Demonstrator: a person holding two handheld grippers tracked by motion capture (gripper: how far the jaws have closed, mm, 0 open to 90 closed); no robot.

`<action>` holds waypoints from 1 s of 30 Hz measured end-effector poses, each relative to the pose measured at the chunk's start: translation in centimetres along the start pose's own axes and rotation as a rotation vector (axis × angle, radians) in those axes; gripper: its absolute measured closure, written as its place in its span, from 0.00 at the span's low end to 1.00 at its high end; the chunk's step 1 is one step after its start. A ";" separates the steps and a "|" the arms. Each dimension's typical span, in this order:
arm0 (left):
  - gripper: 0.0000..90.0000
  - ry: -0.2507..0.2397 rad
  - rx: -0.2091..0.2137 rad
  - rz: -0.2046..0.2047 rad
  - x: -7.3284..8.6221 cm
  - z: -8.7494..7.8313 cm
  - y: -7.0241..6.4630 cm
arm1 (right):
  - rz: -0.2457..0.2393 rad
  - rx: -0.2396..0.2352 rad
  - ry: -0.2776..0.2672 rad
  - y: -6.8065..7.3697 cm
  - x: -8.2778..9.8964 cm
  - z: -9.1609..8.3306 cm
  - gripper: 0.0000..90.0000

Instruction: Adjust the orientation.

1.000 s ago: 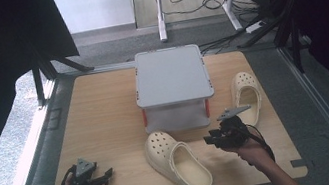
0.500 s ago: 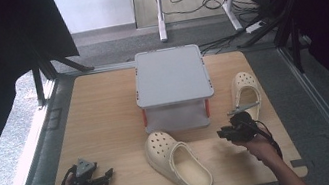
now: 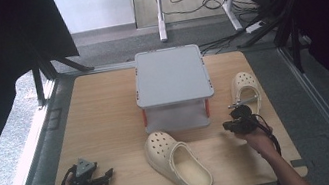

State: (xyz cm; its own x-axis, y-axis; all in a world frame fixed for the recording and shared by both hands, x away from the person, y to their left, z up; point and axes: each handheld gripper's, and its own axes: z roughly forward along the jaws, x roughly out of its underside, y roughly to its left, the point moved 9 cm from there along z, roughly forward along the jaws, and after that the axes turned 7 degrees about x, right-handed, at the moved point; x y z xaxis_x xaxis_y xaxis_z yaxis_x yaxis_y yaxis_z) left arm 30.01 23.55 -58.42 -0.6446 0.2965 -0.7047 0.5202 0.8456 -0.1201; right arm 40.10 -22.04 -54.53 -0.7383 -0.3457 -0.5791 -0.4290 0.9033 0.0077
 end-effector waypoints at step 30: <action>0.36 -0.002 0.000 -0.001 0.0 0.0 0.0 | 0.042 0.038 0.044 -5.4 4.0 -2.1 1.00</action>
State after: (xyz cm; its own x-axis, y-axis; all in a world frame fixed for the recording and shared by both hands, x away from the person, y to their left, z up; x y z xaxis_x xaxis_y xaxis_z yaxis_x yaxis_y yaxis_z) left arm 30.05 23.55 -58.42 -0.6442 0.2950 -0.7057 0.5196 0.8458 -0.1207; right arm 38.45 -28.86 -55.19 -0.7776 -0.3172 -0.5429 -0.3777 0.9259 0.0000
